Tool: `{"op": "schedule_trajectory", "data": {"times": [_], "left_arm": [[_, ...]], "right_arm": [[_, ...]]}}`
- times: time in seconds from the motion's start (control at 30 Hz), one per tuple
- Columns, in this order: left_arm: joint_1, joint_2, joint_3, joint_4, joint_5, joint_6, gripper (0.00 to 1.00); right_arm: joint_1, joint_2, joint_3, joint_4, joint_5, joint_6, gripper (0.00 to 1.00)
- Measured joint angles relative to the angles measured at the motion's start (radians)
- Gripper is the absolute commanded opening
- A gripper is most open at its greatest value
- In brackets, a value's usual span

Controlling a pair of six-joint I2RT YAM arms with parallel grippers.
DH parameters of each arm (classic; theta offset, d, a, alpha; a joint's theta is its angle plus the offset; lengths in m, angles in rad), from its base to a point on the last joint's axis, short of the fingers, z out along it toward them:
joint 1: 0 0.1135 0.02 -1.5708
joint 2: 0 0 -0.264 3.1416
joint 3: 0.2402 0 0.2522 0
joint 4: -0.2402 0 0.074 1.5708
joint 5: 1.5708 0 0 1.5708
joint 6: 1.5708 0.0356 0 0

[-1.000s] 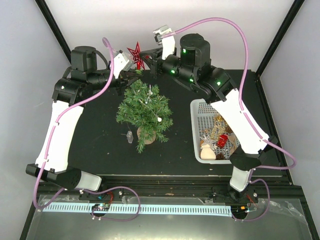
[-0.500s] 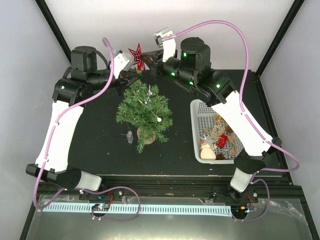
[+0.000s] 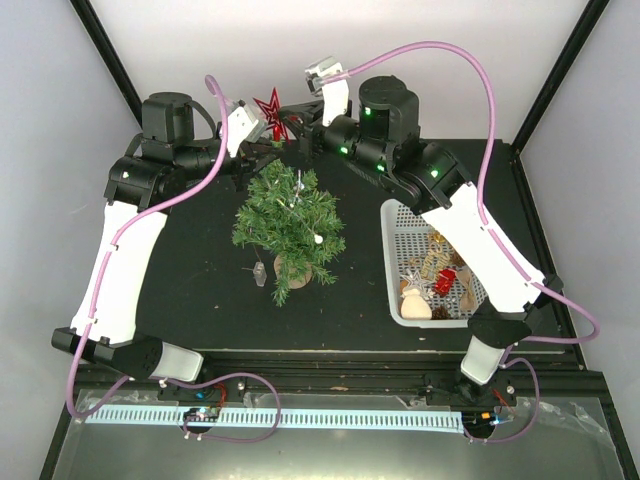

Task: Decorate the small christmas tree

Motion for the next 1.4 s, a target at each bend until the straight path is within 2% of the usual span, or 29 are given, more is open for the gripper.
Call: {"op": "schedule_trajectory", "data": {"times": [0.2, 0.5, 0.6, 0.8, 0.97, 1.03, 1.2, 1.4], "left_arm": [[0.0, 0.0, 0.0, 0.0, 0.0, 0.0, 0.12], [0.0, 0.0, 0.0, 0.0, 0.001, 0.008, 0.12], [0.0, -0.003, -0.004, 0.001, 0.001, 0.008, 0.12], [0.0, -0.009, -0.008, 0.001, 0.001, 0.01, 0.12], [0.0, -0.01, -0.014, 0.002, 0.001, 0.01, 0.14], [0.0, -0.013, -0.018, 0.002, 0.001, 0.011, 0.18], [0.0, -0.017, -0.023, -0.002, 0.003, 0.02, 0.36], [0.0, -0.026, -0.039, -0.017, 0.012, 0.029, 0.52]], "right_arm": [[0.002, 0.0, 0.0, 0.001, 0.001, -0.002, 0.05], [0.003, 0.001, -0.005, -0.044, 0.005, -0.006, 0.21], [0.003, 0.001, -0.005, -0.054, 0.01, -0.005, 0.33], [0.003, 0.001, -0.005, -0.056, 0.019, -0.003, 0.7], [0.003, 0.0, -0.005, -0.059, 0.018, 0.001, 0.77], [0.003, -0.004, -0.011, -0.058, 0.018, 0.003, 0.79], [0.003, -0.035, -0.05, -0.056, 0.018, 0.013, 0.82], [0.003, -0.095, -0.09, -0.051, 0.014, 0.03, 0.83]]}}
